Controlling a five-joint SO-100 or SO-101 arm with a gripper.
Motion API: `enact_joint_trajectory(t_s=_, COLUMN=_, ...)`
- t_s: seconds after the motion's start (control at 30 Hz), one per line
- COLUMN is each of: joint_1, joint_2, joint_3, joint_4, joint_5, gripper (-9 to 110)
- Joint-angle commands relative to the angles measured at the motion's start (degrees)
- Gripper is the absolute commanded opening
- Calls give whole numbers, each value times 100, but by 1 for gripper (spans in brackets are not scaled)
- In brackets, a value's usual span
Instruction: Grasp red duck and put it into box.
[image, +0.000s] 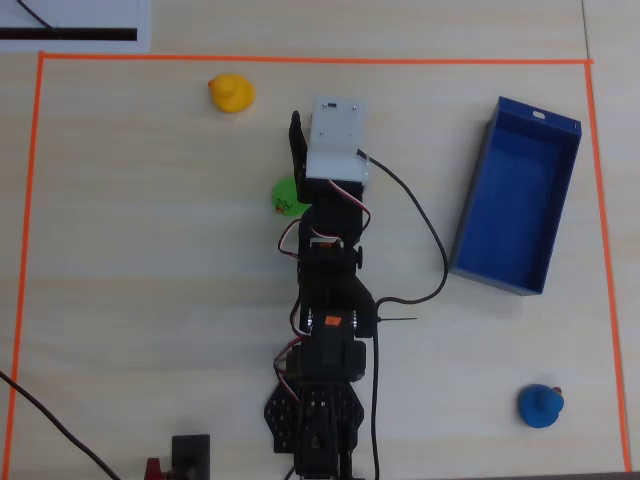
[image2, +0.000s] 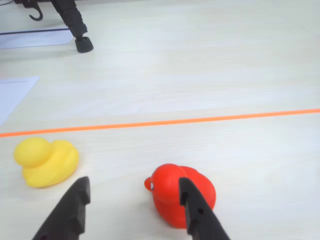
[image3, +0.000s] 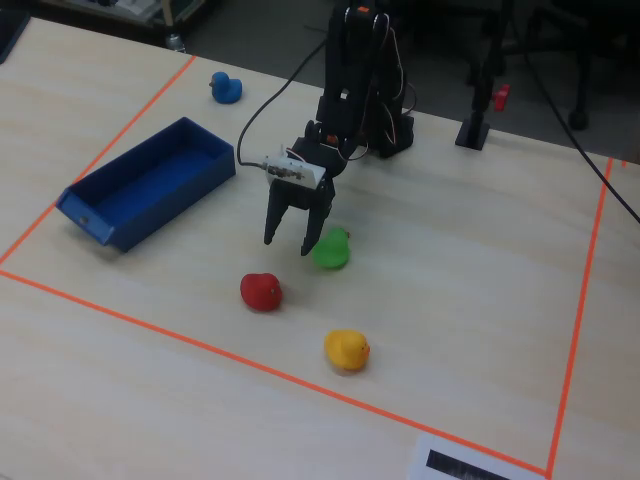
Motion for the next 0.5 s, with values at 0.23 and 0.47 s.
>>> enact_joint_trajectory(t_s=0.23, joint_1=193, joint_2=-501, joint_3=-615, joint_4=-193, joint_5=-141, gripper=31)
enact_joint_trajectory(t_s=0.47, joint_1=237, joint_2=-765, joint_3=-791, joint_4=44, joint_5=-606, gripper=36)
